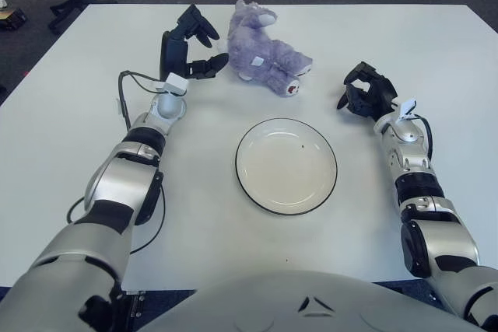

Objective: Put the doll into the plate.

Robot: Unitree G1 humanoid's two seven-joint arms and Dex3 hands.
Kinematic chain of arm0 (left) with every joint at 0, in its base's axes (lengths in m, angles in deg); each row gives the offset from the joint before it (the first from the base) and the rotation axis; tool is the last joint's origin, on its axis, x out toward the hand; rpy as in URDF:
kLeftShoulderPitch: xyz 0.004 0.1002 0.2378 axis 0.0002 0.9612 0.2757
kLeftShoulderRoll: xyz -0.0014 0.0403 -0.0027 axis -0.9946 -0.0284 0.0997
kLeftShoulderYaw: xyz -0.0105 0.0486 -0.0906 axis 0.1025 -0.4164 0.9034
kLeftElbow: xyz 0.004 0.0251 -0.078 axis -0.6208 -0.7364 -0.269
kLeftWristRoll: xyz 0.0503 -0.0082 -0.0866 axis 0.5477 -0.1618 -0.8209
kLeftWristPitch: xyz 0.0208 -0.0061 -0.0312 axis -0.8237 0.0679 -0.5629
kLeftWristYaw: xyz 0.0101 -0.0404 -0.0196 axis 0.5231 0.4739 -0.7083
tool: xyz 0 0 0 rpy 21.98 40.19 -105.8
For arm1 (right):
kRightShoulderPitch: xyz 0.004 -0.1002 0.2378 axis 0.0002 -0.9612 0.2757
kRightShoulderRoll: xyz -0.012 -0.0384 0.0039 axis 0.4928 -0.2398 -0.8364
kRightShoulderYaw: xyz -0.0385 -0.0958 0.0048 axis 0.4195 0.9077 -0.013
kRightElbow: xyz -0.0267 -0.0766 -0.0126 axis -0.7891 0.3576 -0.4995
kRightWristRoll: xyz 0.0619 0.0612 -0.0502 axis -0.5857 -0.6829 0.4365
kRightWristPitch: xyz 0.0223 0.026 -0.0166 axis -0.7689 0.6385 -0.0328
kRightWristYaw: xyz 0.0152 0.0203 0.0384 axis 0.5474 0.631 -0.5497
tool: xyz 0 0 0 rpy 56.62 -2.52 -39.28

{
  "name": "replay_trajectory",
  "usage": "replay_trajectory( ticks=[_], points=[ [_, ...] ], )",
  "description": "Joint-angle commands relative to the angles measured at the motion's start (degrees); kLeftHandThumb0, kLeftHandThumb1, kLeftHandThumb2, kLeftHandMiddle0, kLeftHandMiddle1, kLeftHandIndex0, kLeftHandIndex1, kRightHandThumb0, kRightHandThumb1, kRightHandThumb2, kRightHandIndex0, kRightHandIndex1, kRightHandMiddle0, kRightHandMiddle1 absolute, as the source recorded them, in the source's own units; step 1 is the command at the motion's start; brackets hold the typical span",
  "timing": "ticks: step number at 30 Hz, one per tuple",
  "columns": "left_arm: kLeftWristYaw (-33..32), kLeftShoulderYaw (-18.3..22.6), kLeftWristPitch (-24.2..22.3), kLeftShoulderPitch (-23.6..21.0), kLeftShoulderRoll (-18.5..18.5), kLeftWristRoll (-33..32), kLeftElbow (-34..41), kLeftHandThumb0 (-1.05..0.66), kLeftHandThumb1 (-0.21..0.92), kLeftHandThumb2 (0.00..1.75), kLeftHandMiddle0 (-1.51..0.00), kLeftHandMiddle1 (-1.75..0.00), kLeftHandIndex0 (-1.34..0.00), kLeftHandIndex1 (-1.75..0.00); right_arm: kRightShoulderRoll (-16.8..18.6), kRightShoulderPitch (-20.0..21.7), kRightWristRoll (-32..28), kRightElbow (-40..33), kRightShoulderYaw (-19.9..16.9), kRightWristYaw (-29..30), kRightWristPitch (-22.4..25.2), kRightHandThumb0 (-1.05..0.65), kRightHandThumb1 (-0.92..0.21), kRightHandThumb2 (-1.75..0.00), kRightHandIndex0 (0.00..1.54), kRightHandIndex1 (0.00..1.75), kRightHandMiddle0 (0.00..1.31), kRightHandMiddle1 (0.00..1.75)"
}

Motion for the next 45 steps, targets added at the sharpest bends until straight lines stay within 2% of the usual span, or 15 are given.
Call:
replay_trajectory(
  ticks=[1, 7, 12, 17, 18, 21, 23, 26, 28, 31, 34, 36, 42, 45],
  points=[
    [2.88, 1.85, 0.80, 0.64, 0.45, -1.10, 0.64, 0.06, 0.78, 0.32, -0.86, -1.75, -0.65, -1.75, 0.34, -1.74, 1.14, 1.21, 0.02, 1.68, 2.88, -0.41, -0.57, -0.98, 0.94, 1.75, 0.43, 1.75],
    [6.02, 3.45, 1.71, 1.02, 0.68, -1.06, 0.89, 0.06, 0.79, 0.30, -0.86, -1.75, -0.65, -1.75, 0.63, 0.33, 3.18, 1.07, 0.24, 6.43, 1.61, -0.40, -0.57, -0.98, 0.93, 1.75, 0.42, 1.75],
    [7.18, 4.19, 2.65, 1.66, 0.69, -0.15, 1.37, 0.05, 0.82, 0.25, -0.86, -1.75, -0.65, -1.75, 0.27, 3.55, 7.52, 1.23, 2.07, 10.40, -2.42, -0.40, -0.58, -0.96, 0.91, 1.75, 0.41, 1.75],
    [6.88, 4.55, 2.97, 2.10, 0.51, 1.44, 1.72, 0.05, 0.83, 0.22, -0.87, -1.75, -0.66, -1.75, -0.28, 5.85, 11.11, 2.25, 3.56, 12.67, -5.67, -0.39, -0.64, -0.86, 0.84, 1.75, 0.39, 1.72],
    [6.49, 4.58, 3.01, 2.24, 0.49, 1.98, 1.83, 0.05, 0.83, 0.22, -0.87, -1.75, -0.66, -1.75, -0.37, 6.36, 12.62, 1.45, 4.18, 13.86, -6.52, -0.39, -0.66, -0.83, 0.83, 1.75, 0.40, 1.70],
    [5.56, 4.83, 2.96, 2.51, 0.54, 3.22, 2.12, 0.04, 0.84, 0.21, -0.87, -1.75, -0.66, -1.75, -0.17, 7.26, 15.88, -0.59, 5.46, 16.83, -8.15, -0.38, -0.77, -0.56, 0.78, 1.75, 0.45, 1.57],
    [4.58, 5.07, 2.74, 2.68, 0.70, 4.16, 2.42, 0.04, 0.84, 0.20, -0.87, -1.75, -0.66, -1.75, 0.01, 7.80, 18.81, -1.75, 6.64, 19.71, -9.12, -0.37, -0.86, -0.37, 0.67, 1.71, 0.47, 1.50],
    [3.08, 5.37, 2.36, 2.89, 1.03, 5.45, 2.80, 0.04, 0.85, 0.20, -0.88, -1.75, -0.66, -1.75, 0.20, 8.19, 21.96, -2.92, 8.03, 22.52, -9.43, -0.36, -0.90, -0.28, 0.57, 1.67, 0.48, 1.46],
    [1.61, 5.52, 1.93, 3.05, 1.41, 6.52, 3.15, 0.03, 0.85, 0.19, -0.88, -1.75, -0.66, -1.75, 0.47, 8.44, 24.65, -4.56, 9.34, 24.42, -8.91, -0.36, -0.91, -0.26, 0.51, 1.42, 0.48, 1.45],
    [-0.13, 5.61, 1.46, 3.17, 1.75, 7.88, 3.41, 0.03, 0.86, 0.18, -0.88, -1.75, -0.66, -1.75, 1.15, 8.50, 26.42, -7.89, 10.74, 24.39, -6.34, -0.44, -0.91, -0.09, 0.50, 0.96, 0.36, 0.96],
    [-1.41, 5.59, 1.17, 3.25, 1.96, 8.86, 3.52, 0.03, 0.86, 0.18, -0.88, -1.75, -0.66, -1.75, 1.46, 8.75, 27.14, -9.47, 11.57, 23.87, -4.76, -0.45, -0.92, -0.05, 0.51, 0.80, 0.33, 0.82],
    [-2.24, 5.58, 0.95, 3.34, 2.33, 9.35, 3.51, 0.02, 0.86, 0.17, -0.88, -1.75, -0.66, -1.75, 1.56, 9.28, 27.49, -9.75, 12.26, 23.21, -4.09, -0.47, -0.92, -0.03, 0.52, 0.55, 0.32, 0.72],
    [-3.33, 5.60, 0.41, 3.42, 3.71, 9.19, 2.97, 0.03, 0.87, 0.16, -0.88, -1.75, -0.66, -1.75, 1.99, 10.58, 28.53, -9.51, 13.93, 22.05, -2.24, -0.50, -0.92, -0.02, 0.57, 0.26, 0.31, 0.67],
    [-3.23, 5.75, 0.04, 3.42, 4.33, 8.54, 2.82, 0.03, 0.88, 0.14, -0.87, -1.75, -0.66, -1.75, 1.74, 11.68, 29.72, -8.74, 15.38, 20.87, -1.11, -0.51, -0.92, -0.02, 0.58, 0.20, 0.31, 0.67]
  ],
)
